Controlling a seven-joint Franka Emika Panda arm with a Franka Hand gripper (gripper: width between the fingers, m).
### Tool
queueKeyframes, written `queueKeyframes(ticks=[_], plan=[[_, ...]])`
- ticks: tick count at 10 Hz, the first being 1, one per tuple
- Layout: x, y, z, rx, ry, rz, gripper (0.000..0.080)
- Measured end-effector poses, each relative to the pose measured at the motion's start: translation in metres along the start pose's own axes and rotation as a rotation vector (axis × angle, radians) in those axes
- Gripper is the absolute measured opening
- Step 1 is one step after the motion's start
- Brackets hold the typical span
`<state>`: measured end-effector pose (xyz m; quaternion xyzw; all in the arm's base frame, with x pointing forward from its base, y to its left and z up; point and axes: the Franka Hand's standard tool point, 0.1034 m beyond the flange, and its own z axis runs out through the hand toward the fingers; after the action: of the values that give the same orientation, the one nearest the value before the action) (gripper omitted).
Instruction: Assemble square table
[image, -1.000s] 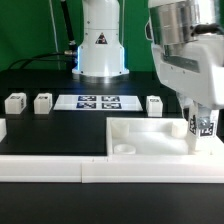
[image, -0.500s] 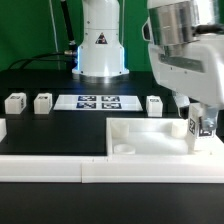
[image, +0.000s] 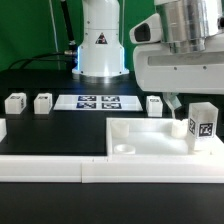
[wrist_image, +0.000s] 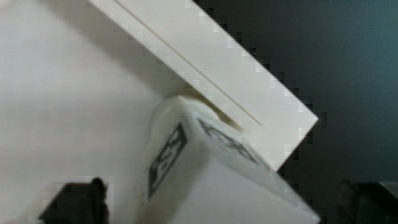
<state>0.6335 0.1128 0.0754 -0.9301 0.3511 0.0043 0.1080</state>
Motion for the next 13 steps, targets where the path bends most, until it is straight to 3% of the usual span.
queueKeyframes(ticks=[3,5,7,8,9,12,13], plan=[[-0.0040,-0.0028,0.0021,-0.037,0.013,-0.455,0.0649],[-0.0030,-0.0026,0.0021,-0.044,0.016,-0.612,0.0649],[-0.0031,-0.0025,0.0023,-0.043,0.016,-0.572,0.0390],[-0.0024,-0.0016,0.0024,-0.044,0.017,-0.528,0.0390],[-0.0016,-0.0008,0.0023,-0.043,0.020,-0.431,0.0295],[-0.0006,0.0007,0.0028,-0.043,0.038,-0.063,0.0295],[-0.0002,0.0017,0.0029,-0.029,0.054,0.082,0.0295]])
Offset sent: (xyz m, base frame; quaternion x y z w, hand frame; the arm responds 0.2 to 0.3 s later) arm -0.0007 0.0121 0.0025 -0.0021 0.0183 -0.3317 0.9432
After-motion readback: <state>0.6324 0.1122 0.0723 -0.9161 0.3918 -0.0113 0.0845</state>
